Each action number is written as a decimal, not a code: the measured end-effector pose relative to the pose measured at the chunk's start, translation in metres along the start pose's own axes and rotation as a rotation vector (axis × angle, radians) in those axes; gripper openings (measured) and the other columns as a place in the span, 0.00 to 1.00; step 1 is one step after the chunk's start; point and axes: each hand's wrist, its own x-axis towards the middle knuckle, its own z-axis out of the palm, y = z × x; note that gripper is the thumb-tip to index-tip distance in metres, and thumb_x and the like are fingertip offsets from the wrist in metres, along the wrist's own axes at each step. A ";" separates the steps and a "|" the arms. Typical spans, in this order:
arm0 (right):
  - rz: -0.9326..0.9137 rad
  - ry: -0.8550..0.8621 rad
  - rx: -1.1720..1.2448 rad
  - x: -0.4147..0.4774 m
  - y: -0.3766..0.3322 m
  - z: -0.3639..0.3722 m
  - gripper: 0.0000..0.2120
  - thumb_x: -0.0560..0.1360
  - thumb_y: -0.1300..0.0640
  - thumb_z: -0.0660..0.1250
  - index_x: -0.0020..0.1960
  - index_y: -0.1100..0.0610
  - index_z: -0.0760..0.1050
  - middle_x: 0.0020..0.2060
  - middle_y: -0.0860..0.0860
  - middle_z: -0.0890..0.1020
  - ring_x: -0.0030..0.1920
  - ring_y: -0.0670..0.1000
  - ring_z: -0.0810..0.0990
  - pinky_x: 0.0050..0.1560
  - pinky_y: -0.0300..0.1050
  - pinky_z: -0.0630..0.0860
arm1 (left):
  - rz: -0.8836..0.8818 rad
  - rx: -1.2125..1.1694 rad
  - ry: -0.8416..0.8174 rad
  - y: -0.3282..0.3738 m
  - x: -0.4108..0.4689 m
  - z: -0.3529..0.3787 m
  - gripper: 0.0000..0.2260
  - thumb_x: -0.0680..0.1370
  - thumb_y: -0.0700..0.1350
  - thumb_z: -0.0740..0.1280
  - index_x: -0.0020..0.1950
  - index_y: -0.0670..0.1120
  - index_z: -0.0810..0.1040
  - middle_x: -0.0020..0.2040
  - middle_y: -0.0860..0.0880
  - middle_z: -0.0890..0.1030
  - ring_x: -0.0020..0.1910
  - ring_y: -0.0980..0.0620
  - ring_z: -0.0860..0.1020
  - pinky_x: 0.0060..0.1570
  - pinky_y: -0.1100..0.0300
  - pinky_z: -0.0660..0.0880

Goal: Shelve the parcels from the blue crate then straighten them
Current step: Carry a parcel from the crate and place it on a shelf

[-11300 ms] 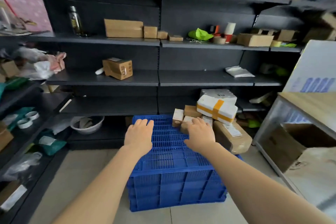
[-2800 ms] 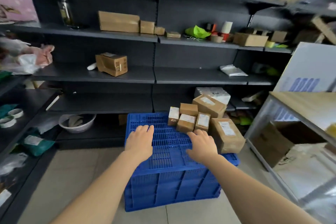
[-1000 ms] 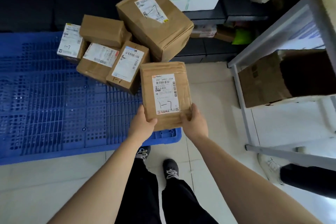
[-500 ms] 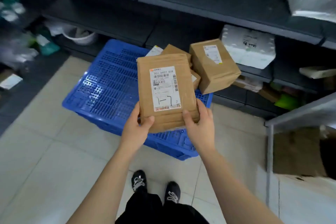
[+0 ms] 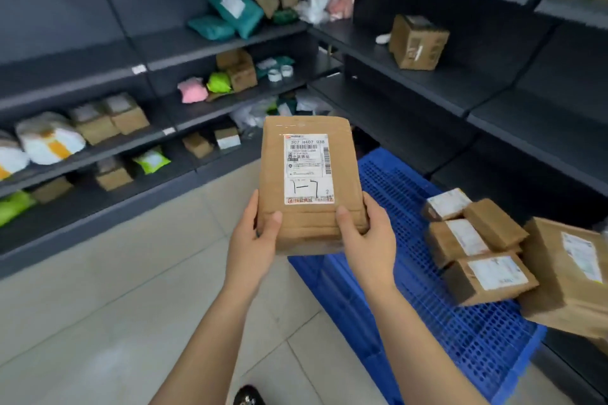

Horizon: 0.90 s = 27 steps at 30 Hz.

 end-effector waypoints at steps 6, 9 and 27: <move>-0.111 -0.122 0.001 0.008 -0.058 0.129 0.24 0.75 0.42 0.65 0.69 0.46 0.70 0.60 0.42 0.76 0.60 0.43 0.74 0.62 0.50 0.73 | 0.018 -0.014 0.193 0.010 0.048 -0.116 0.24 0.81 0.48 0.63 0.76 0.55 0.61 0.65 0.64 0.70 0.62 0.63 0.70 0.62 0.64 0.67; -0.135 -0.184 0.016 0.012 -0.083 0.187 0.25 0.75 0.42 0.66 0.70 0.47 0.70 0.60 0.43 0.76 0.57 0.42 0.74 0.59 0.48 0.73 | 0.013 -0.026 0.267 0.013 0.071 -0.168 0.23 0.81 0.48 0.62 0.75 0.56 0.62 0.63 0.65 0.71 0.59 0.64 0.71 0.62 0.61 0.69; -0.392 -0.495 0.063 0.097 -0.234 0.502 0.24 0.76 0.45 0.67 0.70 0.49 0.70 0.61 0.43 0.76 0.60 0.46 0.73 0.58 0.45 0.70 | 0.002 -0.025 0.625 0.020 0.261 -0.403 0.23 0.79 0.54 0.63 0.73 0.62 0.64 0.64 0.63 0.75 0.63 0.59 0.73 0.63 0.51 0.73</move>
